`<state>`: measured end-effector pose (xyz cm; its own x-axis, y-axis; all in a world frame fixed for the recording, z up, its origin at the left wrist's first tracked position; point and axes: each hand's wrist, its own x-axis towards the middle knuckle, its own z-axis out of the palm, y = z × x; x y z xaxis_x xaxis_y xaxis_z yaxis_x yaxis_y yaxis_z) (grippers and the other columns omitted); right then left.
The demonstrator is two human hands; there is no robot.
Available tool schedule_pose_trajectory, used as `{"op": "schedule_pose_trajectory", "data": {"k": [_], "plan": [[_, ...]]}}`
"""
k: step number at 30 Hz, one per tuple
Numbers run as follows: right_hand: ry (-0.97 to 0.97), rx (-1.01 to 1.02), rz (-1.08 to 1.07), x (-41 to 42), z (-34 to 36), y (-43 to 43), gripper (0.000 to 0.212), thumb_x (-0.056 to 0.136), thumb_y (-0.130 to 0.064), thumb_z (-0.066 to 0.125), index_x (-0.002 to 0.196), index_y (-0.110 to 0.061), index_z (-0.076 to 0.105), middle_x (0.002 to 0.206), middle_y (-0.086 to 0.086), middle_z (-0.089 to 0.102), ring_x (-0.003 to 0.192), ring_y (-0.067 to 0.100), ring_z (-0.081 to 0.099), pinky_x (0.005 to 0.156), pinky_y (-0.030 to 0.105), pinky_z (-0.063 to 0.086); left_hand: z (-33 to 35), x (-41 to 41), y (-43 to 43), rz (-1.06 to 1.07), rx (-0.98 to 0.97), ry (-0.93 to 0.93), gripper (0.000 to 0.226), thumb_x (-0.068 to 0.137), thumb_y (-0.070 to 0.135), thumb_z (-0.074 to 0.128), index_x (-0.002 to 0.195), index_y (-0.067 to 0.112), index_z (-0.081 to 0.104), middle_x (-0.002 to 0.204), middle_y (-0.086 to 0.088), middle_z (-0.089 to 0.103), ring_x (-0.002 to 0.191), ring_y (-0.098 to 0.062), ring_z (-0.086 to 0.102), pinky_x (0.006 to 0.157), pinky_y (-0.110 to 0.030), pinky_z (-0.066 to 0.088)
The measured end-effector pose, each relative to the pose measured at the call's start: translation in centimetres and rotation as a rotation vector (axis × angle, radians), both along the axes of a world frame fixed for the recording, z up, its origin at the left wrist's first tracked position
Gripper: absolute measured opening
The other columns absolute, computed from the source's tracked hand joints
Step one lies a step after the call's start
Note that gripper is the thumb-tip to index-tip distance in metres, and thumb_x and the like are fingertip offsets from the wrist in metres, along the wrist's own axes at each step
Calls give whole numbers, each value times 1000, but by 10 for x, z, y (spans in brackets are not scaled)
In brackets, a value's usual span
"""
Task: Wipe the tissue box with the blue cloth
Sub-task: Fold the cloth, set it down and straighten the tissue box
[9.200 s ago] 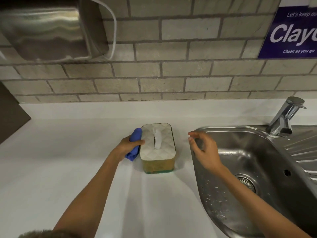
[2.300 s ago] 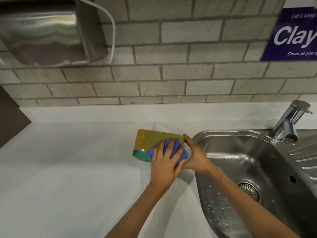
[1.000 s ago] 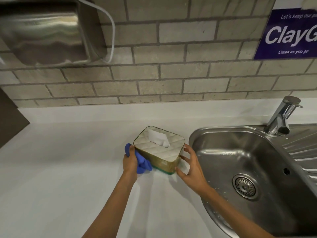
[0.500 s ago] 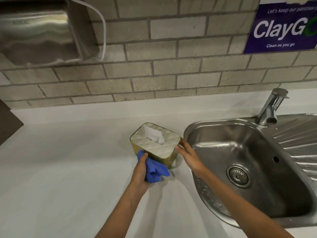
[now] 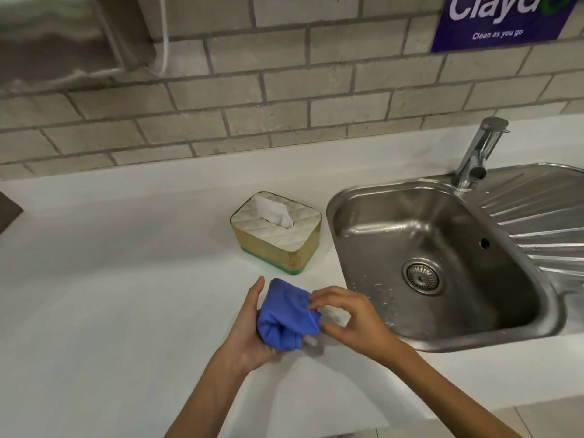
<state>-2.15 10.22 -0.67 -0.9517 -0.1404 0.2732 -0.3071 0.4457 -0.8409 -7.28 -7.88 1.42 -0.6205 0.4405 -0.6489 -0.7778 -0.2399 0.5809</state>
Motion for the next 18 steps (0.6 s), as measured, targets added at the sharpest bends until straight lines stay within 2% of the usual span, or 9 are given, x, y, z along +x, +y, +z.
{"op": "schedule_pose_trajectory", "data": {"k": [1,2,4,7,9,12,14,16,18], "plan": [[10,-7,-26,3,2,1,27,69,-4,70,95,-11,73,106,-5,66,102,3,63,91,11,45,1,2,1,-54,16,26,89,58,68,63,112,-3,57,105,-20,58,91,-28,54,87,-33,42],[16,-4,-42,6,5,3,28,70,-4,70,97,-12,71,108,-8,65,104,1,62,93,9,43,1,3,3,-53,21,42,90,62,67,59,116,-5,58,114,-23,60,102,-31,58,95,-35,44],[19,26,-30,10,13,4,32,74,-6,68,104,-14,67,111,-15,63,107,-2,60,94,8,42,3,7,6,-146,27,39,81,80,67,40,109,-3,68,111,-23,68,97,-31,68,87,-37,55],[5,86,-5,11,26,10,22,80,-11,63,101,-15,68,99,-15,66,96,1,63,87,11,46,1,11,13,-260,63,82,86,78,74,30,105,5,73,109,-17,71,95,-31,69,82,-39,58],[-44,4,-36,8,36,18,17,83,-9,62,92,-22,67,91,-9,67,86,4,65,80,16,52,2,11,15,-293,77,134,80,73,75,35,111,15,71,115,-14,70,98,-31,66,83,-40,57],[-135,-231,-112,2,56,36,22,88,-10,59,84,-31,60,85,0,65,77,7,62,70,19,53,10,18,24,-364,-16,299,60,69,72,50,108,31,71,108,-9,73,91,-25,68,79,-36,58],[-119,-190,-138,-1,68,51,21,89,-9,59,83,-30,58,84,5,63,76,11,58,69,24,50,13,24,32,-387,-145,388,57,64,67,66,109,31,66,107,-11,73,97,-26,68,83,-36,56],[-124,-186,-148,1,77,64,22,89,-8,59,82,-29,57,83,7,61,74,16,56,68,31,48,14,29,44,-433,-267,512,46,73,48,71,114,33,56,106,-1,75,96,-19,71,79,-29,59],[-149,-208,-198,4,81,81,19,88,-7,60,83,-25,58,86,8,62,79,18,57,73,33,49,16,35,59,-417,-385,589,39,80,30,70,115,27,54,93,6,75,78,-9,73,62,-18,56]]}}
